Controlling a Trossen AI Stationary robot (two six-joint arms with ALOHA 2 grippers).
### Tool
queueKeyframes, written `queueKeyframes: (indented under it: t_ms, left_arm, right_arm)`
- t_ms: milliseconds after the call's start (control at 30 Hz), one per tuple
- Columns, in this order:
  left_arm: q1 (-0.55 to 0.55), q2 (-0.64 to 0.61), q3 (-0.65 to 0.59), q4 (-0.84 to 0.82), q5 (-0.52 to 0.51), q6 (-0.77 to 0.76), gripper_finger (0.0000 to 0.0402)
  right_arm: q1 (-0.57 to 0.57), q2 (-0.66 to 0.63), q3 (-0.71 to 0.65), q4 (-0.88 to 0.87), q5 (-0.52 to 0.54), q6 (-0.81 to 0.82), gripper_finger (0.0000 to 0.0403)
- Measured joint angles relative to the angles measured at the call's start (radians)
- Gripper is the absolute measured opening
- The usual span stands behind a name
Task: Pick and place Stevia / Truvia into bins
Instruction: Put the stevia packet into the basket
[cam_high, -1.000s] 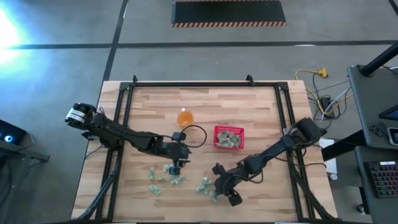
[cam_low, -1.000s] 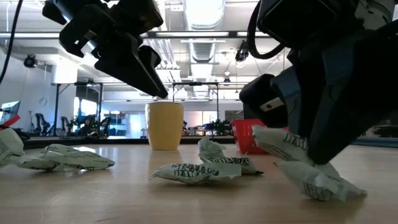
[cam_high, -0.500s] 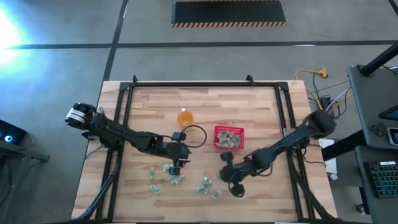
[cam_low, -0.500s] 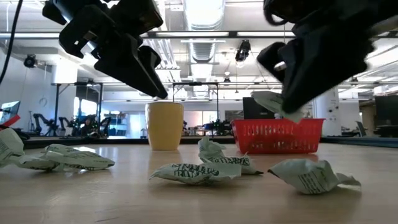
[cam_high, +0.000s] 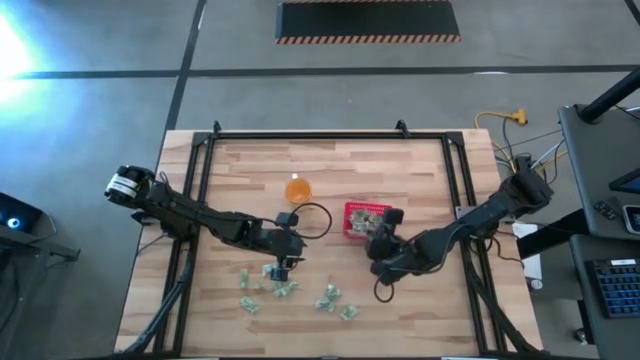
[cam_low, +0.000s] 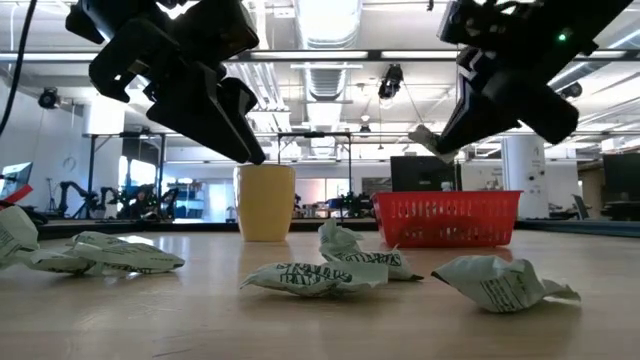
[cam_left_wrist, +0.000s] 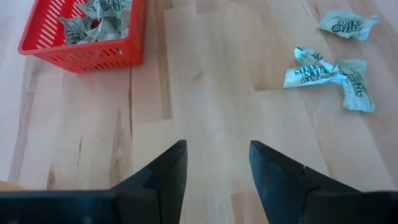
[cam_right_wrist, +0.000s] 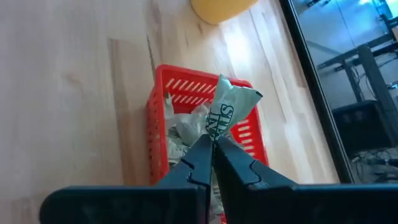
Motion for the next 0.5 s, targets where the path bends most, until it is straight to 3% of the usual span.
queueKeyframes:
  t_ms: [500]
  left_arm:
    - [0.0, 0.0, 0.0, 0.001, 0.0, 0.0, 0.0157]
  right_arm:
    - [-0.066, -0.001, -0.075, -0.014, -0.028, 0.056, 0.0022]
